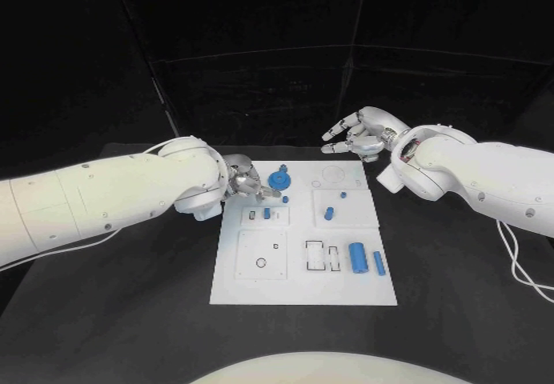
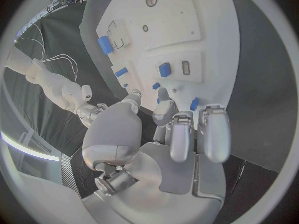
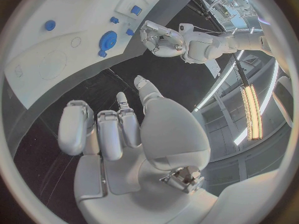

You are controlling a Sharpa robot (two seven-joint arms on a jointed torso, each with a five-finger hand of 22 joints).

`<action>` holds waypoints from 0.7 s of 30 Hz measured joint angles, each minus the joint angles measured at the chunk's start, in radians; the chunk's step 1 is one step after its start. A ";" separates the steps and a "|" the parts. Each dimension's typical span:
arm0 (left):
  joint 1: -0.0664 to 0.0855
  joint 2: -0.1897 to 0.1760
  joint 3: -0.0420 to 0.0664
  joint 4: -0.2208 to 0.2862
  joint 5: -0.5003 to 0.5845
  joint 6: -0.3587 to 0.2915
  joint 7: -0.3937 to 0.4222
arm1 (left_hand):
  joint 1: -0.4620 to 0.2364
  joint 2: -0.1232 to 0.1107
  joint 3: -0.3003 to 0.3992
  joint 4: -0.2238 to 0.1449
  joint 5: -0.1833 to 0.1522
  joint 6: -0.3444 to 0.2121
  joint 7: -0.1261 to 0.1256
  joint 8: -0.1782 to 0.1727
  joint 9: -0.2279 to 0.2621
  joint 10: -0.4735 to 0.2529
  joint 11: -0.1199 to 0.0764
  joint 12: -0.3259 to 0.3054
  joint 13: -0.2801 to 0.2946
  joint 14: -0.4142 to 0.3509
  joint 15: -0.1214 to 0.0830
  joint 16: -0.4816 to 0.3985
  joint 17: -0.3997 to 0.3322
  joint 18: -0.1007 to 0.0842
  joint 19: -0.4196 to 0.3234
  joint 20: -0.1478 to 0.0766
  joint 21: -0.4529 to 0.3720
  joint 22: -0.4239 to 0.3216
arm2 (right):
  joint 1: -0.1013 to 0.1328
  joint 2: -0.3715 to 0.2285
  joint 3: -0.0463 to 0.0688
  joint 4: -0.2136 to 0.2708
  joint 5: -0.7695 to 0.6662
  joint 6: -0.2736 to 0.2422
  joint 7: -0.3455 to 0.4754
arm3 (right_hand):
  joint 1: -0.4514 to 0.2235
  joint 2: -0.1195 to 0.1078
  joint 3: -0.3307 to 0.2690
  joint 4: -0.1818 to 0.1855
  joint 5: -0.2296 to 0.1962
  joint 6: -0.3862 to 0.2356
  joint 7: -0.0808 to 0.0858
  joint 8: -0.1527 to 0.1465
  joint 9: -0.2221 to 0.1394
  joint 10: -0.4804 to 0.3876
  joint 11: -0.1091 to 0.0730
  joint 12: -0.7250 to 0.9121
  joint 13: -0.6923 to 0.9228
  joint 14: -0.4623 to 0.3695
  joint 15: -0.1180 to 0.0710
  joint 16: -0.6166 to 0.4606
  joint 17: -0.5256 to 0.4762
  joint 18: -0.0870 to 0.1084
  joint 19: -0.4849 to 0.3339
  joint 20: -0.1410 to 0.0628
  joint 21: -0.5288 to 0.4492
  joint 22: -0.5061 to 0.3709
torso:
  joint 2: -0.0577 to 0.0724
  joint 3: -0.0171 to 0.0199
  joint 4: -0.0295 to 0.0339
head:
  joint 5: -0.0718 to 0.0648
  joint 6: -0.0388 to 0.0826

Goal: Assemble the parts on the task board

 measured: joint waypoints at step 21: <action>0.063 0.107 0.002 -0.303 0.013 0.166 -0.006 | 0.110 0.058 -0.117 0.021 0.000 -0.029 0.048 -0.154 -0.160 -0.037 0.037 -0.025 -0.047 -0.003 0.039 0.000 0.000 0.000 0.000 0.039 -0.024 0.000 | -0.001 0.006 0.000 -0.008 -0.008 0.000 0.001 | -0.004 0.004 0.000 0.000 0.000 0.000 0.000 0.003 0.000 0.000 0.000 0.000 0.000 0.000 0.000 0.000 0.000 0.000 0.000 0.000 0.000 -0.001 | 0.001 -0.0008 -0.0019 | 0.009 0.011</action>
